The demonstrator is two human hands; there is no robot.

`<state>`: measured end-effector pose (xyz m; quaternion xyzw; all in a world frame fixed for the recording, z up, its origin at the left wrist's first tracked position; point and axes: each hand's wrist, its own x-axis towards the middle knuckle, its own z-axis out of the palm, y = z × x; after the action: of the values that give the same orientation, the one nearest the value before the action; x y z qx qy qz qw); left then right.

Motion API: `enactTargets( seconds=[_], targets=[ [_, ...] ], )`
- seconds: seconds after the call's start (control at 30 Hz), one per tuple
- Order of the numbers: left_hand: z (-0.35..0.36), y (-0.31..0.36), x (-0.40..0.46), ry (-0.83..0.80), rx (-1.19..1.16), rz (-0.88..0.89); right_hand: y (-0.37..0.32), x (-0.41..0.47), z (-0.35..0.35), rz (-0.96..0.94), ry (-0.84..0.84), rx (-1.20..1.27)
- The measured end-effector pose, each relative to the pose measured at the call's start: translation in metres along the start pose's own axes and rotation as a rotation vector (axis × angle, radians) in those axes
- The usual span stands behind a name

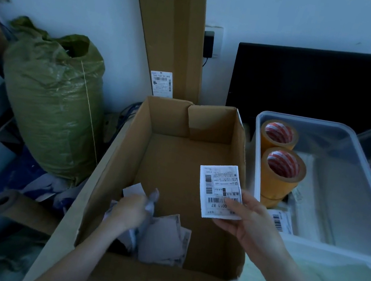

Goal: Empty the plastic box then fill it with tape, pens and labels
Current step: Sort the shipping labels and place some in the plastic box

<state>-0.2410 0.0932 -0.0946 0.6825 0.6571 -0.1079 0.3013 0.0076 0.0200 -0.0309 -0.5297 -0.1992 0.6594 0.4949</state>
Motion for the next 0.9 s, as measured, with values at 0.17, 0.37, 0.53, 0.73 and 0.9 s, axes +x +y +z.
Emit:
enactTargets(
  seconds=[0.17,0.37,0.53,0.73,0.9],
  targets=[
    [-0.039,-0.009,-0.024,0.287,-0.428,0.038,0.008,0.001,0.004,0.009,-0.024,-0.008],
    [-0.056,0.007,-0.054,0.345,-0.965,0.201,0.015,0.008,0.007,-0.023,0.024,-0.032],
    [-0.051,0.008,-0.053,0.278,-1.121,0.154,0.017,0.012,0.014,-0.091,0.079,-0.089],
    [-0.044,0.007,-0.049,0.246,-1.365,0.167,0.019,0.016,0.023,-0.058,0.076,-0.041],
    [-0.032,0.017,-0.044,0.237,-1.554,0.108,0.021,0.015,0.030,-0.035,-0.047,0.043]
  ],
)
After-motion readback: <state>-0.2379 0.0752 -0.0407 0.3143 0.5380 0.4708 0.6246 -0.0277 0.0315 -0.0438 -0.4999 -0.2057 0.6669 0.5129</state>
